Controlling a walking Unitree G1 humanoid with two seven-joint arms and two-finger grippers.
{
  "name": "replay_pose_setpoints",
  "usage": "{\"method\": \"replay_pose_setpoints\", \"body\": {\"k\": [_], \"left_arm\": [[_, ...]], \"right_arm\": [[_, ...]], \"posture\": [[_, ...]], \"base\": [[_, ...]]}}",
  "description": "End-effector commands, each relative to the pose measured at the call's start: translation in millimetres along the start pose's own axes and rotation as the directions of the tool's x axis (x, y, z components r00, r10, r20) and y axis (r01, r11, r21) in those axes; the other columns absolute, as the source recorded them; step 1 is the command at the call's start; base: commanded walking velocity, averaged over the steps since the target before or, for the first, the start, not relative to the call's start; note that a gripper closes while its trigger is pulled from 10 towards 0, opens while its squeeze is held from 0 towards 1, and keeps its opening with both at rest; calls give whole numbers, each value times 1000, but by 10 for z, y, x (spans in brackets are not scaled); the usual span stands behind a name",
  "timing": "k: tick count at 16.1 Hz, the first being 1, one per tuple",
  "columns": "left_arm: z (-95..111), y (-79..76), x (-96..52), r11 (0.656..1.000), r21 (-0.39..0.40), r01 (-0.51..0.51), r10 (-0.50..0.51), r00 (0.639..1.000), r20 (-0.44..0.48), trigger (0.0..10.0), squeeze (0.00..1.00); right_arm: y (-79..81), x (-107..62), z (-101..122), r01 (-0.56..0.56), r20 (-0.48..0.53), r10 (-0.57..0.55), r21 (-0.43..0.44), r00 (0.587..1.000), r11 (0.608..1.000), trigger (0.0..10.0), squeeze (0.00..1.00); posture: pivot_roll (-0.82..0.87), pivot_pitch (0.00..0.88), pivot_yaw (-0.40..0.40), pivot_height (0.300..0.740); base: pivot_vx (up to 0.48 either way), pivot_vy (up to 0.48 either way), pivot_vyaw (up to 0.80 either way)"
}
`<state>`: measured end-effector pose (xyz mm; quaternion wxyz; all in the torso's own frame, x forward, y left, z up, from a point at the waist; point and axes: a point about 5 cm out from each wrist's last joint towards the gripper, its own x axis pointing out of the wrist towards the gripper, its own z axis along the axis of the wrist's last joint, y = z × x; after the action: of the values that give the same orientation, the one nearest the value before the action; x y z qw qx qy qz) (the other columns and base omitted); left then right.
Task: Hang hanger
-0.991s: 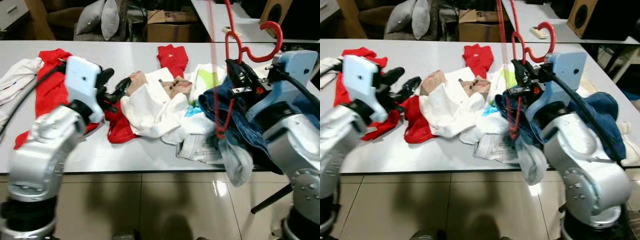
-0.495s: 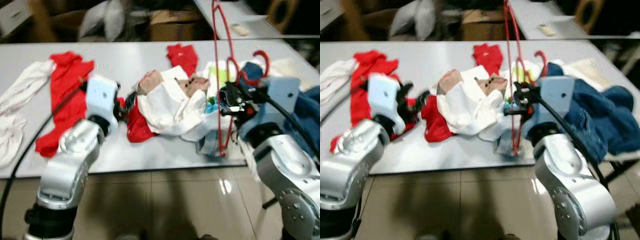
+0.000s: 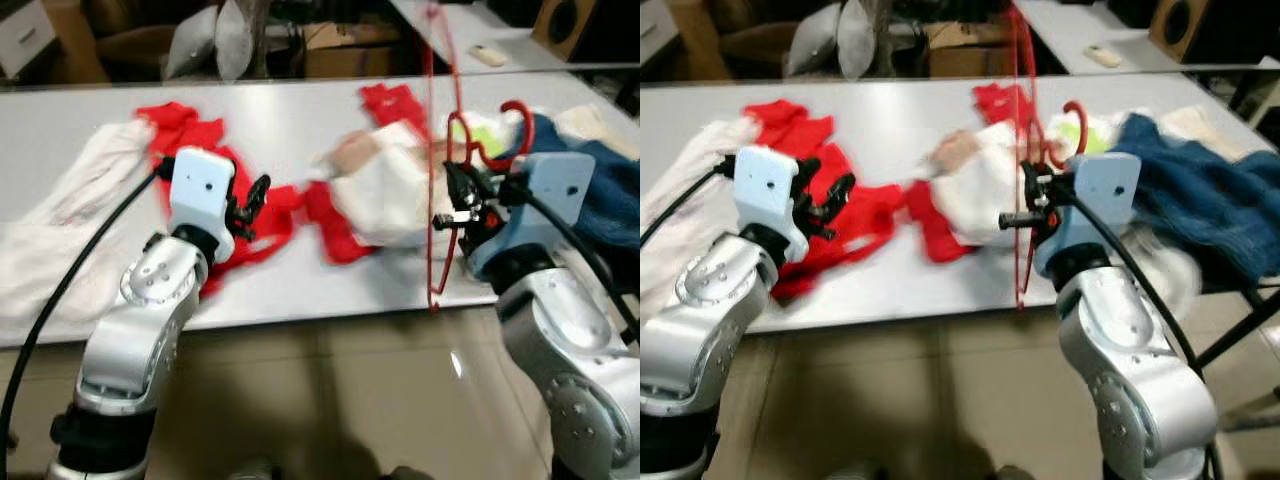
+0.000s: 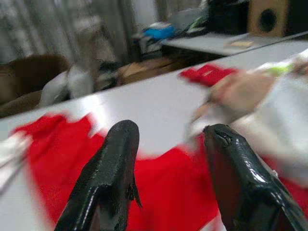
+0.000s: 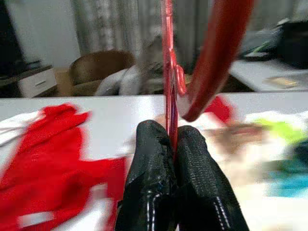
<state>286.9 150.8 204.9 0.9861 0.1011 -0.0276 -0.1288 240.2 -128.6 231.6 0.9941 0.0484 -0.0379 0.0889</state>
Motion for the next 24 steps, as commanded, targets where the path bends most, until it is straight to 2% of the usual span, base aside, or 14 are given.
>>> {"method": "replay_pose_setpoints", "body": {"k": [1, 4, 10, 12, 15, 17, 21, 24], "left_arm": [[18, 13, -1, 1000, 10, -7, 7, 1000, 8, 10000, 0], [13, 6, 27, 1000, 11, -4, 4, 1000, 9, 10000, 0], [-73, 0, 13, 1000, 18, 10, -9, 1000, -10, 10000, 0], [-120, 4, 3, 997, 73, 15, -13, 1000, -22, 10000, 0], [-211, 8, -16, 999, 34, 5, -4, 999, -36, 10000, 0], [-255, -8, -22, 1000, -12, -3, 3, 999, -34, 10000, 0], [-361, -63, -36, 1000, 9, 23, -22, 997, -72, 10000, 0], [-398, -86, -16, 999, -35, 39, -41, 997, -63, 10000, 0]], "right_arm": [[52, -1, 8, -24, 10, 24, 3, 1000, 1000, 10000, 0], [-3, -14, -151, 11, -45, -9, 25, 999, 1000, 10000, 0], [-40, -108, -456, 15, -133, -27, -89, 991, 996, 10000, 0], [-70, -128, -537, 32, -143, -46, -95, 989, 995, 10000, 0], [-105, -183, -667, 36, -173, -48, -70, 984, 997, 10000, 0], [-118, -220, -733, 27, -191, -38, -59, 981, 998, 10000, 0], [-203, -230, -787, 47, -203, -62, -75, 977, 996, 10000, 0], [-262, -228, -792, 70, -192, -83, -75, 978, 995, 10000, 0]], "posture": [[4, 58, 6, 740], [7, 57, 7, 740], [16, 47, 1, 740], [17, 40, 1, 740], [15, 31, -1, 740], [14, 25, -2, 740], [11, 17, -3, 740], [10, 14, -6, 740]], "base": [[0, 458, 0], [0, 456, 0], [0, 447, 0], [0, -240, 0], [0, -480, 0], [0, 0, 0], [0, 0, 0], [0, 0, 0]]}}
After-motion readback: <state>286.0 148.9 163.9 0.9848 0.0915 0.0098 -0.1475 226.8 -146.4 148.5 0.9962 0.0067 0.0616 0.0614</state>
